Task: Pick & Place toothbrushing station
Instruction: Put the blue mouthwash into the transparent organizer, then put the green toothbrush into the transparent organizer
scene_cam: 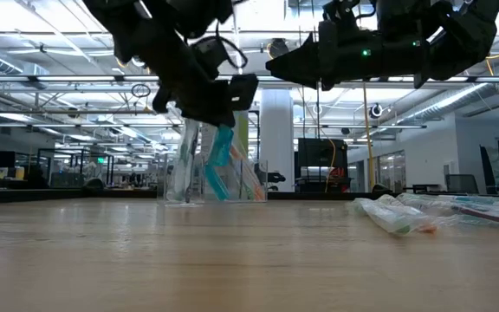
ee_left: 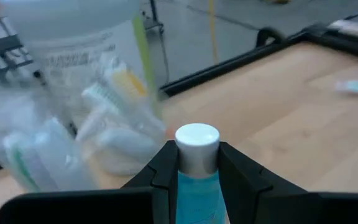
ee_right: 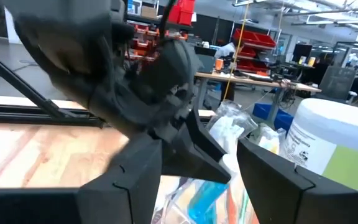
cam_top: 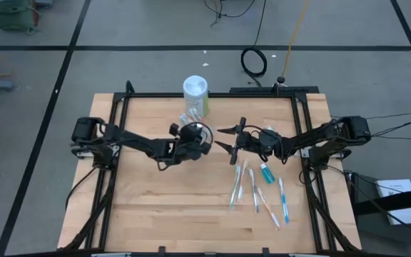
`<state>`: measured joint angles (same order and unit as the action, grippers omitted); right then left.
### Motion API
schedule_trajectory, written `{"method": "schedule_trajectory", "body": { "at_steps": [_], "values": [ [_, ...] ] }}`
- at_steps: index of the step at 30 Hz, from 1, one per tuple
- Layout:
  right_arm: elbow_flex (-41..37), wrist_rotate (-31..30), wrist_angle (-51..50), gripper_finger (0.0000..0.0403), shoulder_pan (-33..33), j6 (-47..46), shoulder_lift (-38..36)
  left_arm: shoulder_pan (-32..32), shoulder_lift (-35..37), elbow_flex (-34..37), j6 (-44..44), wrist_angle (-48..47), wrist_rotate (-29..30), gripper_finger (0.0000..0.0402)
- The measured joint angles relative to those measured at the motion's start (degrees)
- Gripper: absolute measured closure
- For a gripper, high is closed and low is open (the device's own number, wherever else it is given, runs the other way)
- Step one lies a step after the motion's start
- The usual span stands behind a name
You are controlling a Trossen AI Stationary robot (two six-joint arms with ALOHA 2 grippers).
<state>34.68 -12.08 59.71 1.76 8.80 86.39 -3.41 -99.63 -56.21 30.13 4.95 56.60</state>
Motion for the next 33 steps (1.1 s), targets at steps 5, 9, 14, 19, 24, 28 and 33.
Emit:
{"method": "schedule_trajectory", "body": {
  "at_steps": [5,9,14,19,24,28,33],
  "values": [
    [0.0,0.1,0.0,0.0202,0.0,1.2,0.0,1.6,-2.7,0.0,0.4,2.7,0.1,0.032],
    [0.0,0.1,-0.1,0.0202,0.0,1.3,0.0,2.4,-3.7,0.0,-1.3,3.3,-2.4,0.0317],
    [0.0,0.1,-1.5,0.0202,0.0,1.3,0.0,2.6,-3.9,0.0,-3.0,2.9,-4.2,0.0282],
    [0.0,0.1,-4.3,0.0202,0.0,1.3,0.0,2.7,-3.5,0.0,-3.1,2.7,-4.1,0.0234],
    [0.1,-3.5,-16.9,0.0202,0.0,-2.6,-3.7,2.5,-3.0,0.0,-5.7,2.6,-4.3,0.0219],
    [0.1,-12.1,-36.9,0.0202,0.1,-9.0,-11.4,2.5,-0.5,0.0,-7.9,2.4,-7.5,0.0218],
    [0.1,-17.7,-62.0,0.0202,2.7,-19.3,-21.2,2.6,4.6,0.0,-9.5,1.0,-10.9,0.0218]
  ]
}}
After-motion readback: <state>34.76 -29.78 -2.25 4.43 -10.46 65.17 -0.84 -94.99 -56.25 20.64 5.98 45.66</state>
